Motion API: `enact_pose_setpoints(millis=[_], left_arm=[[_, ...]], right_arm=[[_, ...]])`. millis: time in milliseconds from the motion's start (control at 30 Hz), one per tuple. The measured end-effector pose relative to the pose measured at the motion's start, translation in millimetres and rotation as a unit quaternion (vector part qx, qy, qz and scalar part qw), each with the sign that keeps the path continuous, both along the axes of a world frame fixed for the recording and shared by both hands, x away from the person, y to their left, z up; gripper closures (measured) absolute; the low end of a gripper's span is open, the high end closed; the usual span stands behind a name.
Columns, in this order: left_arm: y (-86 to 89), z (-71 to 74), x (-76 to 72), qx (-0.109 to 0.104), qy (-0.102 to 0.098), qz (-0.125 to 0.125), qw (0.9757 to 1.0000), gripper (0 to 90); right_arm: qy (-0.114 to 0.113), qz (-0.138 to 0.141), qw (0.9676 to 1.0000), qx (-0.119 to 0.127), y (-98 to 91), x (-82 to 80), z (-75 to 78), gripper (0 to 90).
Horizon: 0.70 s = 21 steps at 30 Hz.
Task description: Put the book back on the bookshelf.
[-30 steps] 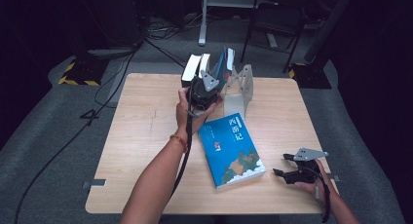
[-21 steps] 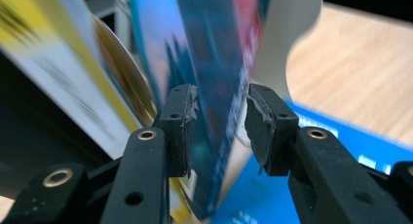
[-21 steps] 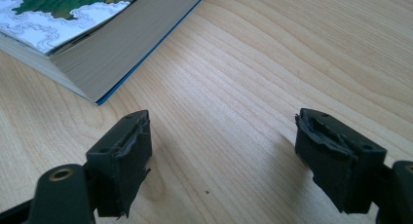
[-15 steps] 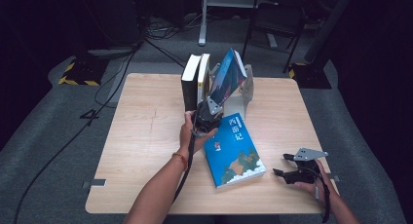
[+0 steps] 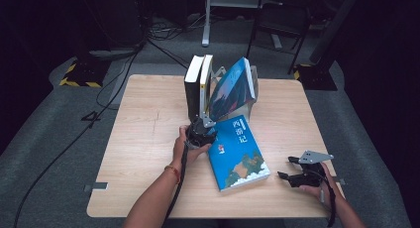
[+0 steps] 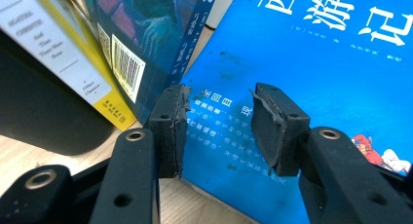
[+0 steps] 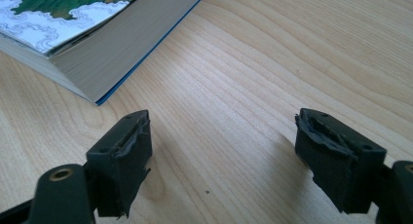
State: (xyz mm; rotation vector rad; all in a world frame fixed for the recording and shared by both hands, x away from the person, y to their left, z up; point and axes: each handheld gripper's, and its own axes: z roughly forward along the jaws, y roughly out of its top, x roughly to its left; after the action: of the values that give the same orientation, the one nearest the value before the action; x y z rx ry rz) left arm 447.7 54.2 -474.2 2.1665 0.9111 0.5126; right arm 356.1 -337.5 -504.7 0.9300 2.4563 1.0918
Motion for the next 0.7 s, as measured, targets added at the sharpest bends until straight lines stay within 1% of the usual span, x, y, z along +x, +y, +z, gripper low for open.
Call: enact_pose_setpoints(millis=[67, 100, 133, 167, 200, 233, 267, 300, 333, 367, 400, 433, 500, 533, 567, 600, 667, 700], left_arm=[[-2.1, 0.8, -1.8, 0.011, -0.016, 0.002, 0.9998, 52.1], [-3.1, 2.7, -2.8, 0.008, -0.026, 0.003, 0.9996, 52.5], [-3.6, 5.7, -3.3, -0.004, -0.037, -0.004, 0.9993, 56.0], [-5.7, 10.0, -3.7, -0.009, -0.046, -0.007, 0.9989, 56.8], [-8.6, 13.4, -3.4, -0.010, -0.049, -0.008, 0.9987, 56.3], [-14.5, 20.5, -2.3, -0.011, -0.058, -0.013, 0.9982, 54.5], [-20.0, 27.7, -1.9, -0.018, -0.065, -0.017, 0.9976, 51.4], [-26.2, 35.5, -1.1, -0.020, -0.073, -0.020, 0.9969, 50.3], [-26.2, 35.5, -1.1, -0.020, -0.073, -0.020, 0.9969, 48.8], [-35.6, 46.8, 1.3, -0.024, -0.084, -0.021, 0.9960, 48.8], [-39.7, 52.1, 3.3, -0.025, -0.087, -0.021, 0.9957, 45.9], [-45.4, 59.9, 7.1, -0.024, -0.095, -0.018, 0.9950, 43.3], [-52.6, 69.8, 14.3, -0.025, -0.107, -0.005, 0.9939, 41.7], [-55.2, 73.9, 17.5, -0.030, -0.110, 0.002, 0.9935, 40.0], [-57.1, 77.1, 21.2, -0.042, -0.107, 0.002, 0.9934, 38.9], [-59.2, 78.8, 23.5, -0.048, -0.103, 0.003, 0.9935, 38.3], [-67.4, 82.3, 27.6, -0.047, -0.108, -0.002, 0.9930, 34.8], [-72.1, 82.9, 28.1, -0.044, -0.113, -0.004, 0.9926, 35.1]], right_arm=[[-0.002, -0.002, 1.0000, -0.001, 0.4, -1.0, 0.1, 21.6], [-0.003, -0.003, 1.0000, -0.001, 0.5, -1.1, 0.1, 21.6], [-0.002, -0.003, 1.0000, -0.001, 0.5, -1.2, 0.1, 21.6], [-0.001, -0.003, 1.0000, 0.000, 0.4, -1.1, 0.1, 21.6], [-0.001, -0.003, 1.0000, 0.000, 0.4, -1.0, 0.1, 21.6], [-0.001, -0.002, 1.0000, 0.000, 0.4, -0.9, 0.1, 21.6], [0.000, -0.002, 1.0000, 0.000, 0.3, -0.7, 0.1, 21.5], [-0.001, -0.002, 1.0000, -0.001, 0.2, -0.5, 0.1, 21.5], [-0.001, -0.002, 1.0000, -0.001, 0.2, -0.5, 0.1, 21.5], [-0.001, -0.001, 1.0000, -0.001, 0.2, -0.5, 0.1, 21.5], [0.000, -0.002, 1.0000, 0.000, 0.3, -0.7, 0.1, 21.5], [-0.001, -0.002, 1.0000, 0.000, 0.3, -0.8, 0.1, 21.5], [-0.001, -0.003, 1.0000, 0.000, 0.4, -1.0, 0.1, 21.5], [-0.001, -0.003, 1.0000, 0.000, 0.4, -1.0, 0.1, 21.5], [-0.001, -0.002, 1.0000, 0.000, 0.4, -0.9, 0.1, 21.5], [-0.001, -0.002, 1.0000, 0.000, 0.3, -0.9, 0.1, 21.5], [-0.001, -0.002, 1.0000, 0.000, 0.2, -0.8, 0.1, 21.5], [0.000, -0.001, 1.0000, 0.000, 0.2, -0.8, 0.1, 21.5]])
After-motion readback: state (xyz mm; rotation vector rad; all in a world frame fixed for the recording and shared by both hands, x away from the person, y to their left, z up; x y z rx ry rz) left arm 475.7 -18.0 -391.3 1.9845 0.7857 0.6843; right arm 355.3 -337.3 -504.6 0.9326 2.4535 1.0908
